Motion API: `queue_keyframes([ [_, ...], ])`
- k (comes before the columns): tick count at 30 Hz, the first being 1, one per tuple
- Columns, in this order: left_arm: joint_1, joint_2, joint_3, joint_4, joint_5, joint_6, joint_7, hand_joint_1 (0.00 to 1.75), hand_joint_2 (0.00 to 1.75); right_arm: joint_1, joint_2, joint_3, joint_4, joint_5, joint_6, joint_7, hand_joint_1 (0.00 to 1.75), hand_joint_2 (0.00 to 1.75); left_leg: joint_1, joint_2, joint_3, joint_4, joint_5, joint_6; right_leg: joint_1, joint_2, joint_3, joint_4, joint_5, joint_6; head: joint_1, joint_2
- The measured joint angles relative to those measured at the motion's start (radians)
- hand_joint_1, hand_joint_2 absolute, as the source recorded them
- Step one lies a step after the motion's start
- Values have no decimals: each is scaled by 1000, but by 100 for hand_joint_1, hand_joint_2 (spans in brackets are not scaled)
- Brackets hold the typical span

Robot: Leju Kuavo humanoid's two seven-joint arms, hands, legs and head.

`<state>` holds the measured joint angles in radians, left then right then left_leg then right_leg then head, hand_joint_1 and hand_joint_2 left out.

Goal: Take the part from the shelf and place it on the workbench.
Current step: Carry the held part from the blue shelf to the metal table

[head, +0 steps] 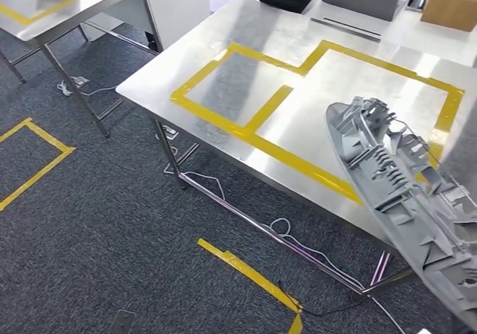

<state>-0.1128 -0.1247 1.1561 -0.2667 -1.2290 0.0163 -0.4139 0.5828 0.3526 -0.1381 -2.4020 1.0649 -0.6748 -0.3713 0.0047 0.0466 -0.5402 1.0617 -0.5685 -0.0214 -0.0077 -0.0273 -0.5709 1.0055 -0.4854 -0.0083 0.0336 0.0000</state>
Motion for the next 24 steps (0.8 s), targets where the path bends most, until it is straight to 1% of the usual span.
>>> queue_keyframes([
  [1, 2, 0, 0, 0, 3, 0, 1, 0, 175, 5, 0, 4, 4, -28, 9, -9, 175, 175, 1, -24, -31, 65, -32, -1, 0, 11, 0, 0, -1, -5, -2, 0],
  [2, 5, -1, 1, 0, 7, -1, 0, 0, 175, 9, 0, 5, 8, -50, 24, -17, 175, 175, 2, -34, -68, 137, -60, -2, 1, 23, 1, 0, -2, -8, -4, 0],
  [3, 8, -1, 2, 0, 10, -2, -2, 0, 175, 14, 0, 6, 12, -69, 46, -21, 175, 175, 2, -37, -100, 194, -75, -2, 2, 36, 2, 0, -3, -11, -5, 0],
  [4, 9, -2, 2, 0, 12, -2, -4, 0, 175, 21, 0, 5, 16, -83, 75, -24, 175, 175, 2, -38, -119, 220, -70, 0, 3, 47, 5, 0, -5, -13, -5, 0],
  [5, 8, -2, 2, 0, 15, -2, -5, 0, 175, 28, 0, 4, 19, -95, 107, -24, 175, 175, 2, -39, -119, 207, -43, 4, 5, 56, 9, 0, -8, -14, -5, 0],
  [6, 6, -2, 2, 0, 18, 0, -5, 0, 175, 34, 0, 2, 22, -105, 140, -25, 175, 175, 1, -40, -101, 159, -2, 10, 7, 64, 15, 0, -11, -14, -5, 0],
  [7, 3, -2, 3, 0, 20, 1, -5, 0, 175, 41, 0, 0, 24, -112, 173, -28, 175, 175, -1, -43, -75, 92, 40, 18, 8, 70, 21, 0, -15, -13, -5, 0],
  [8, 0, -1, 3, 0, 23, 3, -5, 0, 175, 46, 0, -3, 27, -116, 201, -31, 175, 175, -3, -46, -48, 31, 68, 26, 10, 74, 26, 1, -20, -10, -5, 0],
  [9, -3, -1, 3, 0, 24, 5, -5, 0, 175, 50, 0, -7, 28, -117, 220, -33, 175, 175, -6, -49, -27, -17, 80, 32, 11, 77, 28, 2, -23, -5, -6, 0],
  [10, -6, -1, 3, 0, 25, 6, -5, 0, 175, 53, 0, -9, 29, -118, 235, -35, 175, 175, -8, -51, -16, -45, 79, 36, 12, 79, 30, 2, -24, 1, -5, 0],
  [12, -9, -3, 3, 0, 26, 8, -5, 0, 175, 59, 0, -12, 30, -110, 260, -35, 175, 175, -7, -51, -5, -66, 70, 39, 12, 78, 29, 8, -20, 14, -6, 0],
  [13, -8, -4, 4, 0, 26, 9, -5, 0, 175, 62, 0, -14, 30, -103, 272, -33, 175, 175, -5, -51, 1, -71, 69, 43, 12, 72, 27, 16, -22, 20, -4, 0],
  [14, -8, -5, 4, 0, 26, 9, -5, 0, 175, 65, 0, -15, 31, -96, 282, -32, 175, 175, -3, -51, 8, -75, 67, 47, 11, 63, 18, 36, -32, 26, -2, 0],
  [15, -8, -6, 4, 0, 26, 9, -5, 0, 175, 66, 0, -17, 31, -91, 289, -30, 175, 175, -1, -50, 15, -77, 66, 51, 10, 54, -1, 72, -52, 31, 1, 0],
  [16, -8, -6, 4, 0, 26, 10, -5, 0, 175, 67, 0, -18, 32, -88, 293, -29, 175, 175, -1, -49, 21, -77, 62, 53, 8, 44, -34, 130, -78, 37, 3, 0],
  [17, -7, -6, 4, 0, 26, 10, -5, 0, 175, 67, 0, -19, 33, -87, 295, -28, 175, 175, -1, -47, 25, -77, 57, 54, 5, 40, -73, 195, -105, 42, 5, 0],
  [18, -6, -6, 4, 0, 26, 10, -5, 0, 175, 68, 0, -20, 34, -86, 297, -28, 175, 175, -1, -44, 29, -76, 52, 54, 3, 38, -111, 252, -123, 47, 5, 0],
  [19, -5, -7, 4, 0, 26, 10, -5, 0, 175, 69, 0, -21, 35, -85, 297, -28, 175, 175, 0, -43, 36, -76, 46, 52, 0, 37, -137, 284, -124, 52, 5, 0],
  [20, -4, -7, 4, 0, 26, 10, -5, 0, 175, 71, 0, -22, 35, -84, 298, -28, 175, 175, 1, -42, 45, -76, 39, 50, -2, 36, -144, 276, -103, 54, 5, 0],
  [21, -3, -8, 4, 0, 26, 10, -5, 0, 175, 72, 0, -23, 36, -84, 298, -27, 175, 175, 2, -41, 57, -76, 31, 48, -4, 34, -133, 234, -64, 55, 5, 0],
  [22, -3, -9, 4, 0, 26, 10, -5, 0, 175, 74, 0, -25, 36, -83, 298, -27, 175, 175, 4, -41, 70, -76, 21, 44, -6, 29, -111, 170, -20, 56, 6, 0],
  [23, -3, -10, 4, 0, 26, 10, -5, 0, 175, 74, 0, -25, 37, -82, 300, -27, 175, 175, 5, -41, 82, -76, 12, 39, -4, 25, -90, 114, 8, 54, 6, 0],
  [24, -4, -10, 5, 0, 26, 10, -5, 0, 175, 74, 0, -26, 37, -80, 303, -27, 175, 175, 5, -39, 89, -76, 3, 32, -1, 20, -71, 69, 20, 48, 8, 0],
])
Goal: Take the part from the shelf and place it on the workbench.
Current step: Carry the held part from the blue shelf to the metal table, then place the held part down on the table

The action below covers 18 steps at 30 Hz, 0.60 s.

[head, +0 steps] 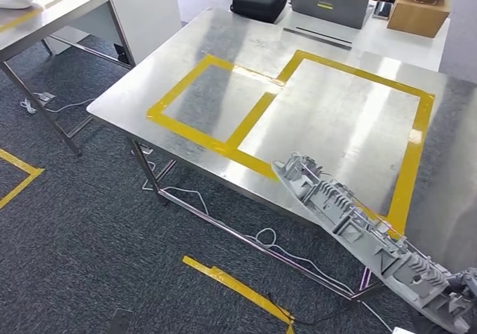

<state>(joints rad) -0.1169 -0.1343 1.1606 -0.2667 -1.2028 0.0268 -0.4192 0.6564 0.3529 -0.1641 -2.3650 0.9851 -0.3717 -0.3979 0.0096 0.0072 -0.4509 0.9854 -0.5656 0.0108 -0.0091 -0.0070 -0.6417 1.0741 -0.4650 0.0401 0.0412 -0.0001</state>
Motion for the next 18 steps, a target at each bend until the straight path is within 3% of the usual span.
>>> queue_keyframes([
  [3, -2, 0, 0, 0, 0, 1, 0, 0, 175, 3, 0, -2, 0, 20, 33, 4, 175, 175, -2, 5, 11, 1, -12, -19, 6, 1, 24, -36, -15, -31, -1, 0],
  [5, -5, 0, 0, 0, 0, 2, 0, 0, 175, 7, 0, -5, 0, 39, 57, 8, 175, 175, -1, 4, 4, 38, -13, -28, 3, 6, 42, -42, -24, -47, -6, 0],
  [7, -9, 0, 0, 0, 0, 2, 0, 0, 175, 7, 0, -6, -1, 59, 75, 13, 175, 175, 0, 1, -52, 140, -38, -35, 0, 8, 64, -48, -37, -58, -9, 0],
  [9, -8, -1, 0, 0, -1, 2, 2, 0, 175, 7, 0, -5, -1, 76, 90, 19, 175, 175, 0, 1, -136, 258, -88, -40, 1, 11, 83, -49, -54, -63, -11, 0],
  [10, -7, -1, 0, 0, -1, 2, 4, 0, 175, 7, 0, -4, -1, 82, 97, 21, 175, 175, 0, 0, -170, 292, -103, -39, 2, 15, 95, -49, -64, -64, -12, 0],
  [11, -5, -1, 0, 0, -1, 2, 5, 0, 175, 8, 0, -3, -1, 88, 105, 23, 175, 175, -1, 0, -191, 297, -98, -37, 3, 18, 109, -49, -74, -64, -12, 0],
  [12, -5, 0, 0, 0, -1, 2, 6, 0, 175, 8, 0, -2, -1, 95, 112, 24, 175, 175, -2, 0, -199, 273, -73, -32, 5, 21, 125, -50, -85, -63, -12, 0],
  [14, -4, 2, 0, 0, -1, 2, 6, 0, 175, 8, 0, 2, -1, 107, 123, 27, 175, 175, -9, 0, -190, 171, 27, -15, 8, 23, 155, -50, -109, -60, -11, 0],
  [15, -4, 3, 0, 0, -1, 3, 7, 0, 175, 8, 0, 4, 0, 114, 129, 29, 175, 175, -14, -1, -184, 125, 58, -7, 10, 24, 167, -50, -120, -56, -11, 0],
  [16, -3, 4, 0, 0, -1, 3, 7, 0, 175, 8, 0, 6, 0, 120, 134, 31, 175, 175, -18, -3, -178, 94, 79, 0, 11, 25, 172, -52, -130, -51, -13, 0],
  [18, -3, 4, 0, 0, -2, 3, 9, 0, 175, 8, 0, 11, 0, 131, 140, 32, 175, 175, -20, -6, -168, 71, 73, 7, 13, 26, 186, -50, -139, -40, -15, 0],
])
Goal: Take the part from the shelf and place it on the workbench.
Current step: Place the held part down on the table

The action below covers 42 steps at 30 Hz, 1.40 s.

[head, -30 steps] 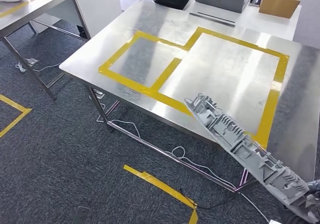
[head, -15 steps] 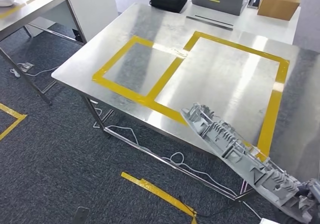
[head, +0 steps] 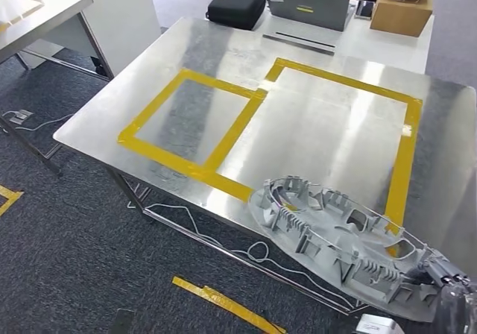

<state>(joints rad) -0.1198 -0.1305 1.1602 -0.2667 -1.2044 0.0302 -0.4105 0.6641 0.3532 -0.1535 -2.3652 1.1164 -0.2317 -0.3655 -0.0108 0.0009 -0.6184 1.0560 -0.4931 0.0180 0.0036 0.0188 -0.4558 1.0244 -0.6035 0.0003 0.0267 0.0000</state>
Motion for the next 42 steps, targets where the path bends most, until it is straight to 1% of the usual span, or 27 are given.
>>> queue_keyframes([
  [2, -2, -1, -1, 0, 0, 0, 0, 0, 175, -1, 0, 4, -1, 10, 3, 0, 175, 175, 5, -3, 23, -15, 2, 6, 1, -4, 7, 10, -6, 10, 0, 0],
  [3, -4, -1, -2, 0, 0, 0, 0, 0, 175, -2, 0, 6, -1, 14, 4, 1, 175, 175, 8, -3, 37, -20, -2, 10, 1, -6, -4, 33, -13, 16, 1, 0],
  [4, -6, -1, -2, 0, 0, 0, 0, 0, 175, -3, 0, 7, 0, 18, 4, 1, 175, 175, 11, -3, 48, -22, -7, 13, -1, -8, -34, 79, -24, 21, 4, 0],
  [6, -7, -1, -2, 0, 0, 0, 0, 0, 175, -4, 0, 11, 0, 24, 4, 2, 175, 175, 12, -3, 62, -23, -23, 17, -6, -9, -125, 204, -64, 30, 8, 0],
  [8, -4, -1, -2, 0, 1, 0, 1, 0, 175, -4, 0, 15, 0, 27, 4, 5, 175, 175, 15, -4, 84, -23, -44, 15, -10, -10, -200, 266, -98, 37, 9, 0],
  [9, -3, -1, -2, 0, 1, 0, 1, 0, 175, -4, -1, 17, 0, 27, 4, 8, 175, 175, 16, -5, 99, -23, -56, 13, -12, -11, -217, 252, -89, 40, 9, 0],
  [10, -2, -1, -2, 0, 1, 0, 1, 0, 175, -4, -1, 17, 1, 27, 4, 10, 175, 175, 18, -7, 118, -23, -70, 10, -14, -12, -219, 209, -53, 42, 9, 0],
  [11, -1, -1, -2, 0, 1, 0, 1, 0, 175, -3, -1, 18, 1, 27, 4, 11, 175, 175, 20, -7, 134, -23, -84, 6, -16, -15, -216, 156, 9, 42, 10, 0],
  [13, -1, 0, -2, 0, 1, 0, 1, 0, 175, -4, -2, 19, 3, 27, 4, 12, 175, 175, 20, -8, 161, -23, -111, -7, -15, -22, -207, 81, 94, 34, 11, 0],
  [14, -2, 0, -2, 0, 1, 1, 1, 0, 175, -4, -3, 21, 5, 27, 4, 12, 175, 175, 20, -7, 171, -23, -120, -15, -12, -24, -204, 70, 112, 25, 11, 0],
  [16, -6, 1, -3, 0, 1, 1, 2, 0, 175, -5, -4, 24, 6, 28, 7, 14, 175, 175, 20, -5, 178, -16, -117, -30, -10, -21, -186, 64, 107, 8, 11, 0],
  [18, -11, 2, -4, 0, 1, 2, 2, 0, 175, -8, -4, 27, 7, 32, 15, 18, 175, 175, 21, -5, 143, 54, -87, -40, -14, -21, -158, 43, 104, -3, 10, 0],
  [20, -14, 1, -4, 0, 1, 2, 2, 0, 175, -13, -5, 30, 10, 36, 20, 21, 175, 175, 21, -5, 65, 169, -89, -46, -16, -21, -126, 20, 97, -11, 9, 0],
  [22, -11, 1, -4, 0, 0, 2, 3, 0, 175, -15, -6, 32, 14, 38, 21, 22, 175, 175, 21, -5, -10, 238, -153, -49, -16, -17, -99, 8, 82, -16, 8, 0],
  [23, -9, 2, -4, 0, 0, 2, 3, 0, 175, -16, -6, 32, 16, 38, 21, 23, 175, 175, 21, -5, -34, 244, -180, -49, -15, -14, -84, 6, 72, -17, 7, 0],
  [24, -8, 3, -4, 0, 0, 2, 4, 0, 175, -16, -6, 33, 18, 39, 21, 24, 175, 175, 21, -5, -47, 229, -186, -47, -15, -11, -69, 5, 61, -16, 8, 0],
  [25, -8, 4, -4, 0, 0, 2, 4, 0, 175, -16, -6, 33, 19, 40, 21, 26, 175, 175, 20, -5, -49, 193, -162, -43, -15, -10, -53, 5, 49, -15, 7, 0],
  [28, -5, 7, -4, 0, 1, 3, 6, 0, 175, -16, -10, 39, 24, 41, 27, 48, 175, 175, 12, -4, -34, 43, 0, -24, -11, -7, -22, 6, 15, -5, 7, 0],
  [29, -4, 8, -4, 0, 4, 4, 8, 0, 175, -17, -13, 41, 25, 36, 33, 58, 175, 175, 9, -4, -32, 17, 35, -20, -10, -5, -18, 4, 7, 0, 8, 0],
  [30, -3, 9, -4, 0, 7, 4, 10, 0, 175, -17, -15, 44, 26, 29, 43, 68, 175, 175, 7, -5, -32, 8, 45, -17, -9, -3, -13, 2, 2, 5, 7, 0],
  [32, -5, 9, -4, 0, 15, 7, 16, 0, 175, -18, -19, 45, 27, 13, 77, 85, 175, 175, 11, -5, -23, 0, 48, -13, -9, -3, -5, -7, -7, 16, 7, 0],
  [34, -8, 10, -4, 0, 18, 9, 19, 0, 175, -19, -21, 41, 30, 1, 109, 93, 175, 175, 16, -5, -9, -14, 43, -3, -8, -8, -22, 37, -35, 28, 9, 0],
  [37, -9, 13, -4, 0, 20, 11, 19, 0, 175, -20, -22, 33, 37, -9, 128, 94, 175, 175, 17, -4, 5, -19, 29, 8, -12, -11, -139, 222, -102, 39, 11, 0],
  [38, -8, 13, -4, 0, 19, 11, 19, 0, 175, -20, -23, 30, 40, -10, 130, 94, 175, 175, 17, -4, 10, -19, 23, 8, -13, -11, -173, 261, -100, 41, 11, 0],
  [39, -8, 12, -4, 0, 19, 11, 19, 0, 175, -20, -24, 29, 43, -13, 132, 94, 175, 175, 18, -5, 18, -19, 16, 7, -14, -11, -191, 264, -76, 42, 11, 0],
  [40, -7, 12, -4, 0, 19, 12, 19, 0, 175, -20, -25, 27, 45, -15, 134, 95, 175, 175, 18, -6, 29, -19, 9, 6, -14, -11, -189, 230, -34, 42, 11, 0],
  [42, -7, 12, -4, 0, 19, 14, 19, 0, 175, -21, -25, 24, 50, -21, 141, 98, 175, 175, 17, -7, 49, -19, -5, 0, -13, -14, -153, 109, 53, 32, 11, 0],
])
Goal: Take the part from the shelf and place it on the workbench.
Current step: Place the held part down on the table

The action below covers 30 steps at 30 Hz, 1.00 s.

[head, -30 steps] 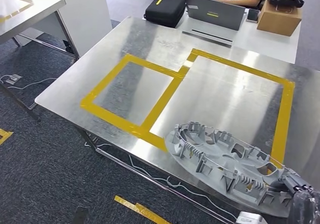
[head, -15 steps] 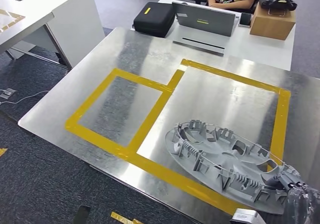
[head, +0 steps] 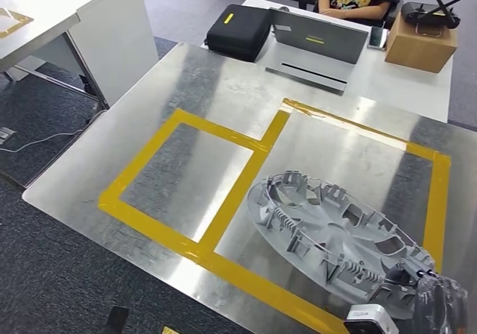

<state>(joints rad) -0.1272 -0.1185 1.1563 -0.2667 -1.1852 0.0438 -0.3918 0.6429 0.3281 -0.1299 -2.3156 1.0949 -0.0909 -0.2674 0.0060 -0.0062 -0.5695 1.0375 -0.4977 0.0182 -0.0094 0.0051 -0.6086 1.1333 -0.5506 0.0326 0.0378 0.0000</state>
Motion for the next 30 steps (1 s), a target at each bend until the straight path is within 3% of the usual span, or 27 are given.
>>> queue_keyframes([
  [1, -1, 0, 0, 0, 0, 1, 0, 0, 175, -2, 0, -2, 2, -3, 5, 2, 175, 175, -2, 0, 6, 1, -6, -5, 1, -1, 20, -49, 22, -9, -1, 0],
  [3, -2, 2, 0, 0, -3, 3, 1, 0, 175, -8, 0, -9, 8, -15, 29, 9, 175, 175, -5, 1, 8, 1, -11, -8, 4, -2, 38, -89, 30, -23, -3, 0],
  [6, -4, 3, -2, 0, -12, 8, 9, 0, 175, -38, 0, -54, 36, -34, 116, 28, 175, 175, -4, 3, 13, -5, -9, -3, 7, 2, 43, -99, 33, -27, -5, 0],
  [8, -5, 3, -7, 0, -21, 10, 18, 0, 175, -81, 0, -114, 77, -30, 186, 33, 175, 175, -3, 3, 17, -8, -9, -8, 8, 2, 45, -99, 31, -31, -5, 0],
  [14, -10, 7, -31, 0, -44, 13, 62, 0, 175, -305, -3, -431, 259, 7, 295, 2, 175, 175, 0, 2, 29, -12, -14, -23, 10, -2, 48, -100, 24, -36, -5, 0],
  [18, -14, 9, -48, 0, -55, 14, 96, 0, 175, -430, -28, -606, 356, 40, 329, 3, 175, 175, 0, -1, 35, -12, -14, -24, 10, -4, 57, -103, 23, -35, -4, 0],
  [22, -18, 9, -65, 0, -62, 7, 124, 0, 175, -493, -66, -693, 434, 88, 336, 15, 0, 175, 0, -1, 38, -12, -14, -23, 11, -5, 63, -108, 25, -34, -4, 0],
  [30, -26, 10, -85, 0, -66, 17, 135, 0, 175, -511, -98, -692, 493, 132, 283, 25, 0, 175, -2, 0, 36, -12, -16, -17, 9, -3, 74, -113, 28, -30, -4, 0],
])
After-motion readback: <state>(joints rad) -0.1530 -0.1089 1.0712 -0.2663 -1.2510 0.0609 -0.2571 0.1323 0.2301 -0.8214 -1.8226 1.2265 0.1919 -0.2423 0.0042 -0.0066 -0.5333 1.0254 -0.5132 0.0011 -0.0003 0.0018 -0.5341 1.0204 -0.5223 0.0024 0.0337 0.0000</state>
